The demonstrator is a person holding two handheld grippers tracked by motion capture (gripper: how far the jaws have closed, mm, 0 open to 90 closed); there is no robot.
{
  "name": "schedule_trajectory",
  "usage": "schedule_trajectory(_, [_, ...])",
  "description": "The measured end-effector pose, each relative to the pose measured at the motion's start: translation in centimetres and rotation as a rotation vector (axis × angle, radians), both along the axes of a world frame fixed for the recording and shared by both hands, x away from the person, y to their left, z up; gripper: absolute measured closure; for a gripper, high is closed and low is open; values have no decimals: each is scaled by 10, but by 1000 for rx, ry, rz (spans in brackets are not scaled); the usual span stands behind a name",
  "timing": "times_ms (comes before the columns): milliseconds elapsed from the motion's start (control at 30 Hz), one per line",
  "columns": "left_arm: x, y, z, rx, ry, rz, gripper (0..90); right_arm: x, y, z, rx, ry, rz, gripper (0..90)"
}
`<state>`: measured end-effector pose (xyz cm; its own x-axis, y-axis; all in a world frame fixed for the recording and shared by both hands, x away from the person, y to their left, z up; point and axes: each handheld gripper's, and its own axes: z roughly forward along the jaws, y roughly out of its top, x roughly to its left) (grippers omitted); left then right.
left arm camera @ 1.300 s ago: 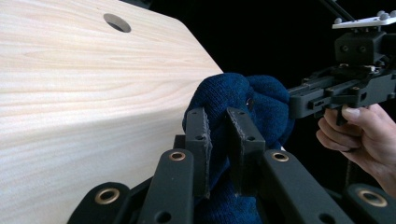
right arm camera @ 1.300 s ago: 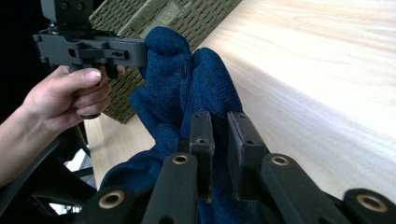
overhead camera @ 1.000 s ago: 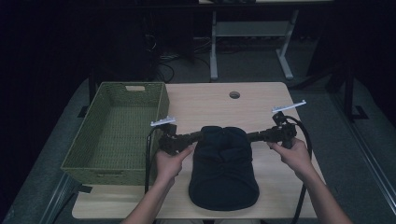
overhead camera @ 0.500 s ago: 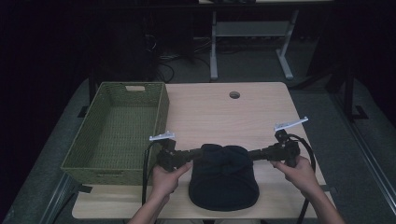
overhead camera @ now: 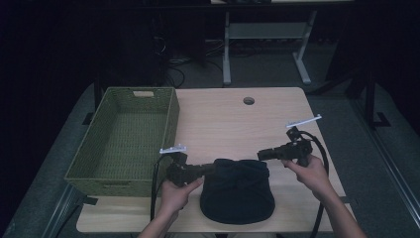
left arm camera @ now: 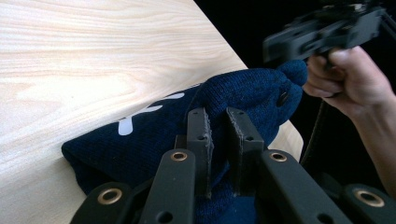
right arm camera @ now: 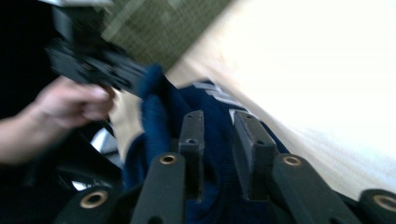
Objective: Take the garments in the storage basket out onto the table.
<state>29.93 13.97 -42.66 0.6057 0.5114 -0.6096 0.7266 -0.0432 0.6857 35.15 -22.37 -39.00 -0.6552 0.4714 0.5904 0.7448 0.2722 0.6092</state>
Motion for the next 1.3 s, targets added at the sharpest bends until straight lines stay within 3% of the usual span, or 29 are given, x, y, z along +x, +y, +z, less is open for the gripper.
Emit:
schedule_trajectory(67, [0, 1, 0, -5, 5, 2, 807, 4, 10, -7, -41, 33, 28, 768])
schedule_trajectory(233, [0, 3, 3, -21, 14, -19, 783, 2, 26, -22, -66, 83, 111, 806])
schedule_trajectory(633, [0, 2, 19, -40, -10, -26, 749, -15, 41, -39, -81, 115, 201, 820])
schedule_trajectory(900, [0, -6, 8, -3, 17, -40, 751, -27, 53, -48, -127, 141, 267, 843])
schedule_trajectory(1300, [-22, -32, -8, 99, 37, -158, 751, -48, 64, -60, -161, 148, 327, 854])
